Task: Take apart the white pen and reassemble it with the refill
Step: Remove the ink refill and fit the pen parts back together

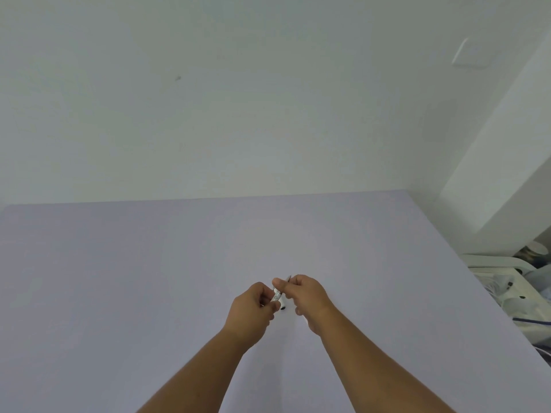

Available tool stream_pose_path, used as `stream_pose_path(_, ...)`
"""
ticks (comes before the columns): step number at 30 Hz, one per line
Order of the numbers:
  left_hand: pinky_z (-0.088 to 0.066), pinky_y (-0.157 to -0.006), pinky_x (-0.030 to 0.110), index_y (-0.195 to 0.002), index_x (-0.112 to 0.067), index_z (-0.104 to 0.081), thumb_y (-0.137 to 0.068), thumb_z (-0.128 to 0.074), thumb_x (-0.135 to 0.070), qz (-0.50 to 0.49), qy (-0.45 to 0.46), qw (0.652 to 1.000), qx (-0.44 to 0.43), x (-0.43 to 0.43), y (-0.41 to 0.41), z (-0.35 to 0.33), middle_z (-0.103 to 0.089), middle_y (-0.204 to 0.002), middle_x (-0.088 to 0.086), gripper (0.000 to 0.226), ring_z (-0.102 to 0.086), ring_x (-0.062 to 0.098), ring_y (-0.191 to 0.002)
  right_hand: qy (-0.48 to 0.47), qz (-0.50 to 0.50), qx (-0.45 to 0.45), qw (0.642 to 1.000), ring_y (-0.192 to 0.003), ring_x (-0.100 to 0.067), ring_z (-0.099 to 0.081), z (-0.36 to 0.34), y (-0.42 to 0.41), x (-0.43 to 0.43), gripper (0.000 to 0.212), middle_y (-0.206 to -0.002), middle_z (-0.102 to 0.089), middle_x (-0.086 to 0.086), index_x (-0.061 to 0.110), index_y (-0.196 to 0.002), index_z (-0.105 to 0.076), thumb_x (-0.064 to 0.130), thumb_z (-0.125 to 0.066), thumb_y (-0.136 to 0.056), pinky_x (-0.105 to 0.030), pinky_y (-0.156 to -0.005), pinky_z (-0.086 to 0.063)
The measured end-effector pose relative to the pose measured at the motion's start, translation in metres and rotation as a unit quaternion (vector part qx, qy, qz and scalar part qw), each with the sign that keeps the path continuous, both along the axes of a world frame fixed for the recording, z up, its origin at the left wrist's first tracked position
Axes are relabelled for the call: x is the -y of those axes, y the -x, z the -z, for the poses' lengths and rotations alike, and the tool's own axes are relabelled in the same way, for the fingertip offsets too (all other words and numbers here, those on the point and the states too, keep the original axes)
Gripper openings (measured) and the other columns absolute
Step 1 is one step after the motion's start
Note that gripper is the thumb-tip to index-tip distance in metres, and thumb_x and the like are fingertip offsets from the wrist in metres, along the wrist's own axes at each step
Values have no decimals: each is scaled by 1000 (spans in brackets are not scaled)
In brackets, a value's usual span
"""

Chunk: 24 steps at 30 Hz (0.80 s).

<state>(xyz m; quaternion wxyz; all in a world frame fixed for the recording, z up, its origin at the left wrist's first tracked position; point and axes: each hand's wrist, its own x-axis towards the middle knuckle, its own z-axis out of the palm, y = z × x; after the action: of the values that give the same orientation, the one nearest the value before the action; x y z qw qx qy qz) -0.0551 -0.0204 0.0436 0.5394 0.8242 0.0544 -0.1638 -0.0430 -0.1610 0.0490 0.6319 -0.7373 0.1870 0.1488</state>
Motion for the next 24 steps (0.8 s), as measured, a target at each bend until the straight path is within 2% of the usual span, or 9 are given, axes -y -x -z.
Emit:
stream_pose_path(4,-57,-72,33,-85,-13,-60,-85,-63,-14,-1,-5,1000,0,0,0,0,-64,-74,-3,3,-62,13,-66,-77,-8,5,997,-63,-10,-49,-1,2,2,15,-83,-67,-2,17,-82,-69,32,-67,-85,-22,-56,-42)
stream_pose_path(6,-57,-73,36,-85,-13,-60,-86,-63,-15,2,-12,1000,4,0,0,0,-64,-73,-3,3,-62,13,-66,-52,-4,7,999,-60,-12,-47,0,1,1,21,-78,-63,-3,11,-78,-66,32,-69,-83,-23,-55,-41)
stream_pose_path(8,-57,-74,38,-84,-14,-60,-86,-62,-15,3,-11,1000,5,0,1,0,-63,-72,-4,4,-62,14,-67,-12,2,-4,1000,-58,-14,-41,-1,0,-1,34,-72,-53,-3,10,-78,-60,42,-71,-79,-24,-52,-37)
stream_pose_path(10,-57,-74,38,-84,-13,-60,-86,-63,-15,1,-5,1000,4,1,2,0,-63,-72,-4,4,-62,14,-67,-17,-2,-9,1000,-59,-13,-41,-2,1,-2,40,-74,-55,-1,12,-82,-59,50,-68,-78,-23,-51,-36)
stream_pose_path(14,-57,-74,39,-85,-12,-60,-86,-62,-13,-4,-5,1000,7,1,0,-2,-64,-71,-4,3,-62,14,-65,-65,1,17,998,-62,-9,-50,-2,2,-1,14,-82,-67,0,18,-81,-69,31,-66,-86,-20,-53,-42)
stream_pose_path(16,-57,-74,39,-85,-13,-60,-86,-62,-14,0,-7,1000,6,1,0,-1,-64,-72,-5,2,-62,13,-65,-39,3,14,999,-60,-9,-49,-2,1,-2,15,-78,-66,0,17,-76,-67,30,-68,-84,-21,-53,-41)
stream_pose_path(19,-57,-73,37,-84,-14,-60,-86,-62,-14,0,-6,1000,3,1,3,0,-65,-71,-6,3,-62,11,-64,3,-1,6,1000,-54,-10,-45,-3,0,-3,30,-68,-58,2,16,-68,-58,40,-71,-79,-21,-51,-39)
stream_pose_path(21,-58,-73,36,-84,-14,-59,-85,-63,-14,-6,-3,1000,2,2,3,0,-65,-71,-5,4,-62,12,-64,-21,4,10,1000,-58,-9,-48,-4,0,-4,27,-74,-62,1,16,-75,-62,41,-69,-81,-21,-51,-41)
stream_pose_path(24,-58,-73,40,-83,-13,-60,-85,-63,-14,-12,-9,1000,9,1,1,0,-64,-71,-3,4,-62,14,-65,-50,21,26,998,-65,-10,-54,-4,0,-3,13,-86,-70,-3,17,-80,-68,29,-68,-84,-19,-50,-42)
